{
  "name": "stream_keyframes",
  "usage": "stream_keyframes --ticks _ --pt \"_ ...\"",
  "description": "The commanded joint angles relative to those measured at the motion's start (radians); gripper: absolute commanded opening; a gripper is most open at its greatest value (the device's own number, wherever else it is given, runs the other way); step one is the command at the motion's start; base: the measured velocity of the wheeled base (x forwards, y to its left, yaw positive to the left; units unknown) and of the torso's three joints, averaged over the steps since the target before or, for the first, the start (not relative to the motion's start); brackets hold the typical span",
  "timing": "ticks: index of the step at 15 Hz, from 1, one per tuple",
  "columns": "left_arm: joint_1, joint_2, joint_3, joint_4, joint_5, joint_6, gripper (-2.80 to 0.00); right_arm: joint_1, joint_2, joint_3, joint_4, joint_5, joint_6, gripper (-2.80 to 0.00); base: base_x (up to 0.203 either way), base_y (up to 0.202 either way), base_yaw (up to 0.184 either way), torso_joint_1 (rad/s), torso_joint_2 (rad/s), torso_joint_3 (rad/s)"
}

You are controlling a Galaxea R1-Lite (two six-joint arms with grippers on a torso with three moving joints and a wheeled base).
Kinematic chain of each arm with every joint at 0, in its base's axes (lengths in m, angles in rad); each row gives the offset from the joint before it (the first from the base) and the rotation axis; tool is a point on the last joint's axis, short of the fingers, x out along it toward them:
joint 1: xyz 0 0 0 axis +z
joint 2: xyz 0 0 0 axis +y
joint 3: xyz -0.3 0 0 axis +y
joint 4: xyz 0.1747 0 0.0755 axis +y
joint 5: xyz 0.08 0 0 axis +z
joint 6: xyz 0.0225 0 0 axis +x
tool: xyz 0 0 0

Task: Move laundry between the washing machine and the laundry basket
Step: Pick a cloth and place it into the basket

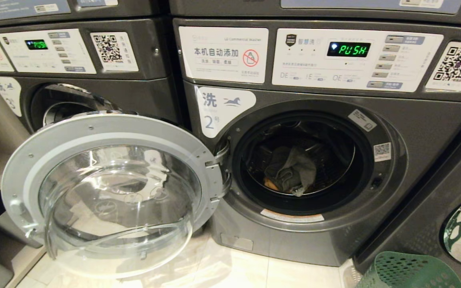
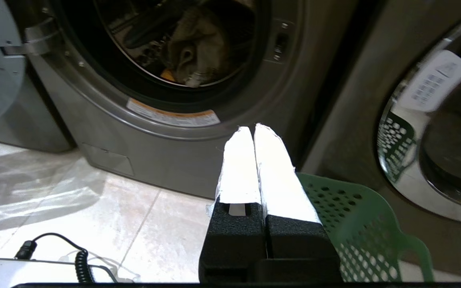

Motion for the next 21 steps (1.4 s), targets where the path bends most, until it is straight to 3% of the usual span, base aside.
stream_keyframes --ticks 1,7,21 --pt "0.0 0.002 0.0 0.0 -0.001 0.001 -2.8 0.0 0.002 0.0 0.0 0.0 0.0 -2.8 0.004 -0.003 0.075 0.002 0.0 0.003" --pt "0.0 0.002 0.0 0.0 -0.001 0.002 -2.8 0.0 0.002 0.0 0.0 0.003 -0.003 -2.8 0.0 0.0 0.0 0.002 0.0 -0.037" --pt "0.0 0.002 0.0 -0.002 0.008 -0.014 -2.8 0.0 0.002 0.0 -0.002 0.003 -0.008 -2.8 0.0 0.0 0.0 0.002 0.0 -0.193"
